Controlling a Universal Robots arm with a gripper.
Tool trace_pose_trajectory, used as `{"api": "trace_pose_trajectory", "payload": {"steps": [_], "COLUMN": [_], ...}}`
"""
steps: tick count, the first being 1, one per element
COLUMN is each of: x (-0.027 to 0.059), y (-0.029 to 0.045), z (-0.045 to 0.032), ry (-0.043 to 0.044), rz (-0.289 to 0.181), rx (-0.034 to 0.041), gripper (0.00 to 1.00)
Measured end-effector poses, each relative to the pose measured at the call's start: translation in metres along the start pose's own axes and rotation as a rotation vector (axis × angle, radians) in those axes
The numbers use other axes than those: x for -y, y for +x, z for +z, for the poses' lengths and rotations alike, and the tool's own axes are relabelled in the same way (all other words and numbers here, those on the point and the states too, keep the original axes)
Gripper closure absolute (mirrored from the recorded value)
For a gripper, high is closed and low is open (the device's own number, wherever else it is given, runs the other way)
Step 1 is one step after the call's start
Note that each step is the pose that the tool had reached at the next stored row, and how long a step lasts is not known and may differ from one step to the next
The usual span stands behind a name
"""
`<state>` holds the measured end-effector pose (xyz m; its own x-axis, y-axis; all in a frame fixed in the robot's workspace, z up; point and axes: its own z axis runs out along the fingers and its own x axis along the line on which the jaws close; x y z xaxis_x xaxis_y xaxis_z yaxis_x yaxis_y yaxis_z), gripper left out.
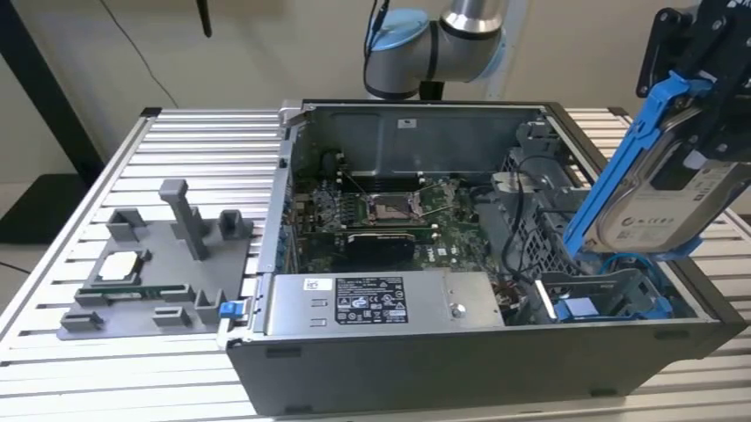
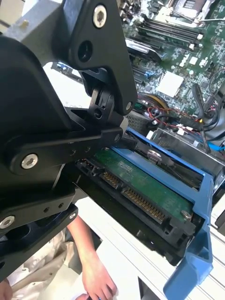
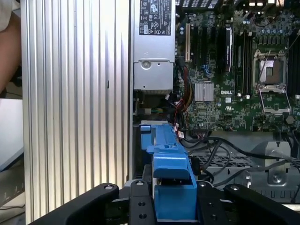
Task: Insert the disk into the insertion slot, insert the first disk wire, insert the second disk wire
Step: 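Insert the disk into the insertion slot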
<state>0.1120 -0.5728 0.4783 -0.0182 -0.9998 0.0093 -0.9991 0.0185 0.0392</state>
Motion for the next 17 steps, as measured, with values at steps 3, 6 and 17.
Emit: {"api": "trace_pose_trajectory", "payload": {"steps": [3,6,17], "x": [0.0,0.0001,0.0003], "y": [0.0,0.0,-0.0001], "z": [0.0006,0.0014,0.0056], "ry": [0.0,0.0,0.0001], "rz": [0.0,0.0,0.0], "rx": [0.0,0.0,-0.0001], "gripper": [1.0,1.0,1.0]}}
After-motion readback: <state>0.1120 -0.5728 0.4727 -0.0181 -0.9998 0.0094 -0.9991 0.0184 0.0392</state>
